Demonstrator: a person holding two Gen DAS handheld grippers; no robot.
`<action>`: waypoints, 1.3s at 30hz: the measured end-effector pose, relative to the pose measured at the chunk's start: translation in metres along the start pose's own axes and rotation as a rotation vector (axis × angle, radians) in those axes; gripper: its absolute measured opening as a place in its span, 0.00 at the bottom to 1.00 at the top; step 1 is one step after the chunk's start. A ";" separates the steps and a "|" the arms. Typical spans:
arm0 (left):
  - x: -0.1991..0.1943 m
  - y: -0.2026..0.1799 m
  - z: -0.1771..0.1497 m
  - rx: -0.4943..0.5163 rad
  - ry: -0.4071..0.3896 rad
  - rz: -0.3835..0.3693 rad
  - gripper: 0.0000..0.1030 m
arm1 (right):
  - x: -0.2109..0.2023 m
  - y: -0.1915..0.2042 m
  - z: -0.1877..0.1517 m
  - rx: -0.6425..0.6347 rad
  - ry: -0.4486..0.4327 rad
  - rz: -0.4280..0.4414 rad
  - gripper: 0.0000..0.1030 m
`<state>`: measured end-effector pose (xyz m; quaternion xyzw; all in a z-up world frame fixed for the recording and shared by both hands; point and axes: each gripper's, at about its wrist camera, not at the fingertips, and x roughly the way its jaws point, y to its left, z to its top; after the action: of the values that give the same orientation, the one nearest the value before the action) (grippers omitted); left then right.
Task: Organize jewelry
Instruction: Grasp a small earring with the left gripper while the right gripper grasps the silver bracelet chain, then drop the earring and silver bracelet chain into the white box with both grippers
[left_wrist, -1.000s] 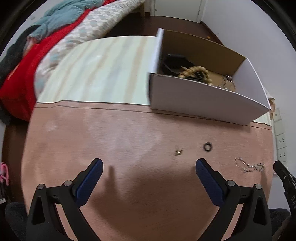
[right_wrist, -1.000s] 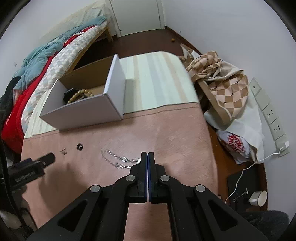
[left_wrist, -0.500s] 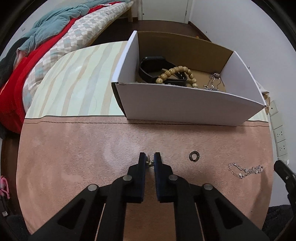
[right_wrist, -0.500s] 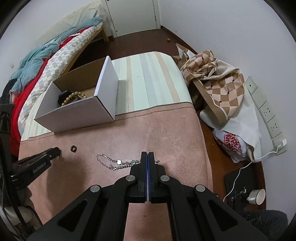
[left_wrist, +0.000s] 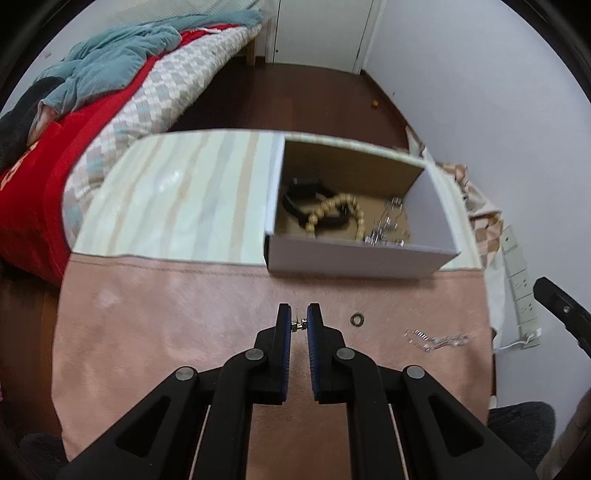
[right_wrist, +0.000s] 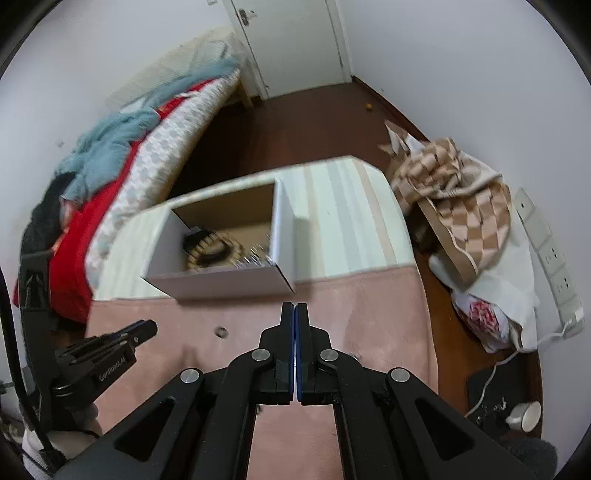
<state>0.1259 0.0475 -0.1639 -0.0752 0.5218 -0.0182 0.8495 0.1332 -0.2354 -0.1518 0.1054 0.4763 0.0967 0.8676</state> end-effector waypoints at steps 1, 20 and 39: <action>-0.006 0.000 0.000 -0.007 -0.002 -0.005 0.06 | -0.004 0.001 0.004 -0.001 -0.010 0.008 0.00; 0.032 -0.021 -0.045 -0.001 0.116 0.005 0.06 | 0.102 -0.024 -0.056 -0.043 0.212 -0.151 0.52; -0.024 -0.032 0.016 0.004 0.010 -0.111 0.06 | -0.001 -0.001 0.020 0.025 -0.001 0.109 0.06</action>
<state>0.1308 0.0202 -0.1313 -0.1025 0.5210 -0.0668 0.8447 0.1497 -0.2390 -0.1406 0.1420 0.4706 0.1381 0.8598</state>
